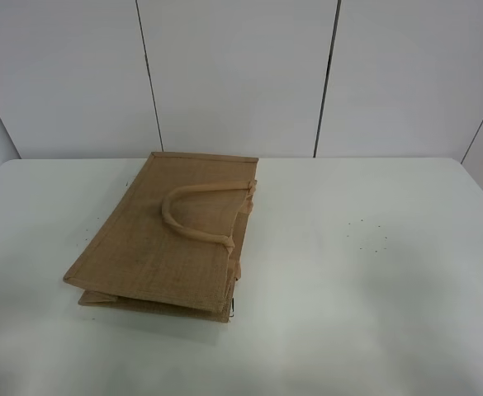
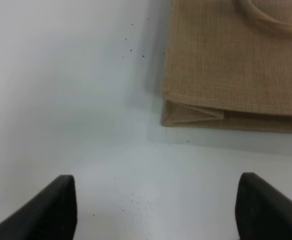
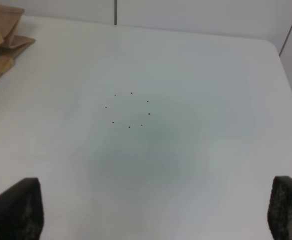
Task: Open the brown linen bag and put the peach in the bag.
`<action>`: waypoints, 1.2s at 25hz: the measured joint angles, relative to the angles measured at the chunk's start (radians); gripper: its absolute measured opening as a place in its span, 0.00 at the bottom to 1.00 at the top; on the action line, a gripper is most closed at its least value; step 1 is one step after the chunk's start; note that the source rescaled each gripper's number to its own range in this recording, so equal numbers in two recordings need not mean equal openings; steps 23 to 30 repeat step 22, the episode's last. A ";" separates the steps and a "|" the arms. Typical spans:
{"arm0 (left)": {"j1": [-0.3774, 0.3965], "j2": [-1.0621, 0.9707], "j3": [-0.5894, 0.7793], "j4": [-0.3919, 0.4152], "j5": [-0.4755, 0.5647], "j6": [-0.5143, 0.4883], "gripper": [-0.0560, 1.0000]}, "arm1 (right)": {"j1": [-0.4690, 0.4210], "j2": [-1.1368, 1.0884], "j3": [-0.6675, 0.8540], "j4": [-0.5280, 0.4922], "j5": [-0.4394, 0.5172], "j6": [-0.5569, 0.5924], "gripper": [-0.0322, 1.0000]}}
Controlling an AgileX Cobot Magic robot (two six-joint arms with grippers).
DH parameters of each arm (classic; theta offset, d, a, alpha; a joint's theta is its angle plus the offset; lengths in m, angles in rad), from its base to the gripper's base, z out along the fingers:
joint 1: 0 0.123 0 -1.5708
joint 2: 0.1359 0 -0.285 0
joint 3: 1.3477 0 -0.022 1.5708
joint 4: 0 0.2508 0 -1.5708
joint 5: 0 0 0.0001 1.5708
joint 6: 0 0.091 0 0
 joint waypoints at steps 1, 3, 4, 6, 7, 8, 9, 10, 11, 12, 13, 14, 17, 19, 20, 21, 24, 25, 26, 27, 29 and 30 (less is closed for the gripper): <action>0.000 0.000 0.000 0.000 0.000 0.000 0.99 | 0.000 0.000 0.000 0.000 0.000 0.000 1.00; 0.000 0.000 0.000 0.000 0.000 0.000 0.99 | 0.000 0.000 0.000 0.000 0.000 0.000 1.00; 0.000 0.000 0.000 0.000 0.000 0.000 0.99 | 0.000 0.000 0.000 0.000 0.000 0.000 1.00; 0.000 0.000 0.000 0.000 0.000 0.000 0.99 | 0.000 0.000 0.000 0.000 0.000 0.000 1.00; 0.000 0.000 0.000 0.000 0.000 0.000 0.99 | 0.000 0.000 0.000 0.000 0.000 0.000 1.00; 0.000 0.000 0.000 0.000 0.000 0.000 0.99 | 0.000 0.000 0.000 0.000 0.000 0.000 1.00; 0.000 0.000 0.000 0.000 0.000 0.000 0.99 | 0.000 0.000 0.000 0.000 0.000 0.000 1.00; 0.000 0.000 0.000 0.000 0.000 0.000 0.99 | 0.000 0.000 0.000 0.000 0.000 0.000 1.00; 0.000 0.000 0.000 0.000 0.000 0.000 0.99 | 0.000 0.000 0.000 0.000 0.000 0.000 1.00; 0.000 0.000 0.000 0.000 0.000 0.000 0.99 | 0.000 0.000 0.000 0.000 0.000 0.000 1.00; 0.000 0.000 0.000 0.000 0.000 0.000 0.99 | 0.000 0.000 0.000 0.000 0.000 0.000 1.00; 0.000 0.000 0.000 0.000 0.000 0.000 0.99 | 0.000 0.000 0.000 0.000 0.000 0.000 1.00; 0.000 0.000 0.000 0.000 0.000 0.000 0.99 | 0.000 0.000 0.000 0.000 0.000 0.000 1.00; 0.000 0.000 0.000 0.000 0.000 0.000 0.99 | 0.000 0.000 0.000 0.000 0.000 0.000 1.00; 0.000 0.000 0.000 0.000 0.000 0.000 0.99 | 0.000 0.000 0.000 0.000 0.000 0.000 1.00; 0.000 0.000 0.000 0.000 0.000 0.000 0.99 | 0.000 0.000 0.000 0.000 0.000 0.000 1.00; 0.000 0.000 0.000 0.000 0.000 0.000 0.99 | 0.000 0.000 0.000 0.000 0.000 0.000 1.00; 0.000 0.000 0.000 0.000 0.000 0.000 0.99 | 0.000 0.000 0.000 0.000 0.000 0.000 1.00; 0.000 0.000 0.000 0.000 0.000 0.000 0.99 | 0.000 0.000 0.000 0.000 0.000 0.000 1.00; 0.000 0.000 0.000 0.000 0.000 0.000 0.99 | 0.000 0.000 0.000 0.000 0.000 0.000 1.00; 0.000 0.000 0.000 0.000 0.000 0.000 0.99 | 0.000 0.000 0.000 0.000 0.000 0.000 1.00; 0.000 0.000 0.000 0.000 0.000 0.000 0.99 | 0.000 0.000 0.000 0.000 0.000 0.000 1.00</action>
